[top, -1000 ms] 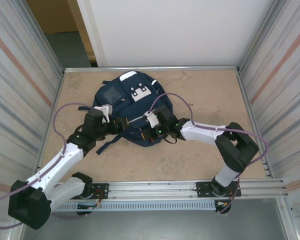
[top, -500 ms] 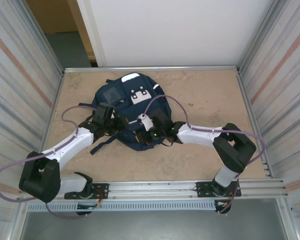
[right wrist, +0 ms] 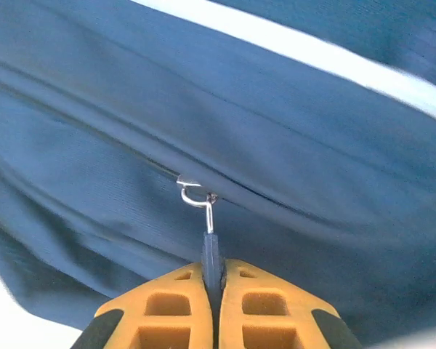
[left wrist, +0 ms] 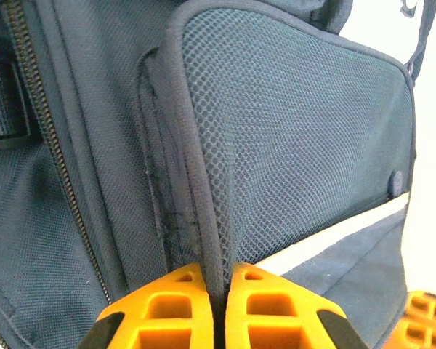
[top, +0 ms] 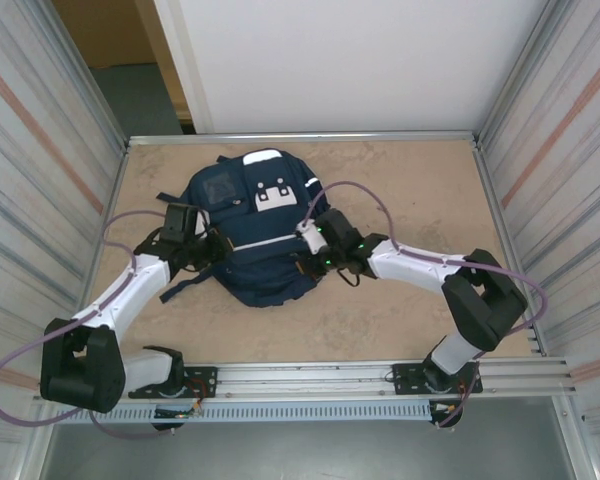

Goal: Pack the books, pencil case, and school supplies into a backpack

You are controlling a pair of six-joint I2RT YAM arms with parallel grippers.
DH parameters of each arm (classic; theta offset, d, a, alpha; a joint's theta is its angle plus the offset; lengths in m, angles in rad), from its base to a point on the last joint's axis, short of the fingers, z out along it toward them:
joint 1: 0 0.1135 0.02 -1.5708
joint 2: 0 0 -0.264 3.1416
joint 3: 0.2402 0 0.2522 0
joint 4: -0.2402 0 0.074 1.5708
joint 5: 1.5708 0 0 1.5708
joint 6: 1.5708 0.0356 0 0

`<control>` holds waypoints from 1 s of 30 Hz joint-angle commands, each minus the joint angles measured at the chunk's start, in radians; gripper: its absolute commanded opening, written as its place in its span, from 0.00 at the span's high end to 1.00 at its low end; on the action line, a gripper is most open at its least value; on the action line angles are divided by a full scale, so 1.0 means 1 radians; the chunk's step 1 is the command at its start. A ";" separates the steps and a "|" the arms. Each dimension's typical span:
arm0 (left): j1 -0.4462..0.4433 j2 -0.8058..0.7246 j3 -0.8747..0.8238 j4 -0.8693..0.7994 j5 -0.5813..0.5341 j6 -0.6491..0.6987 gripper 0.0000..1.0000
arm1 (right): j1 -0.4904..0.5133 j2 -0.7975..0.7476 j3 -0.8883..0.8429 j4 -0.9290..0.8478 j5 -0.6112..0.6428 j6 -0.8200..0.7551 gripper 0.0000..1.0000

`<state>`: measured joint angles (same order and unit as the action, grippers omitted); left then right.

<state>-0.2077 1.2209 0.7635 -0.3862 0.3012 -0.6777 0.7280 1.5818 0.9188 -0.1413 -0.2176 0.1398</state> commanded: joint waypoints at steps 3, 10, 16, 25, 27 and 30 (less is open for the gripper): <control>0.080 0.123 0.093 -0.072 -0.091 0.160 1.00 | -0.098 -0.069 -0.051 -0.108 0.119 -0.004 1.00; 0.151 0.435 0.472 -0.185 0.055 0.274 0.82 | 0.003 -0.087 -0.035 -0.102 0.093 -0.002 1.00; 0.140 0.409 0.495 -0.231 -0.072 0.235 0.53 | 0.106 -0.023 0.056 -0.099 0.067 0.052 1.00; 0.111 0.186 0.239 -0.350 -0.019 0.123 0.38 | 0.210 0.047 0.162 -0.053 0.003 0.093 1.00; 0.083 0.149 0.226 -0.353 -0.018 0.090 0.38 | 0.227 0.068 0.181 -0.038 -0.010 0.099 1.00; 0.036 0.127 0.228 -0.339 -0.044 0.055 0.37 | 0.258 0.100 0.214 -0.028 -0.014 0.101 1.00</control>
<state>-0.1387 1.3903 0.9901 -0.7216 0.2455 -0.5610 0.9520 1.6566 1.0779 -0.2127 -0.1837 0.2226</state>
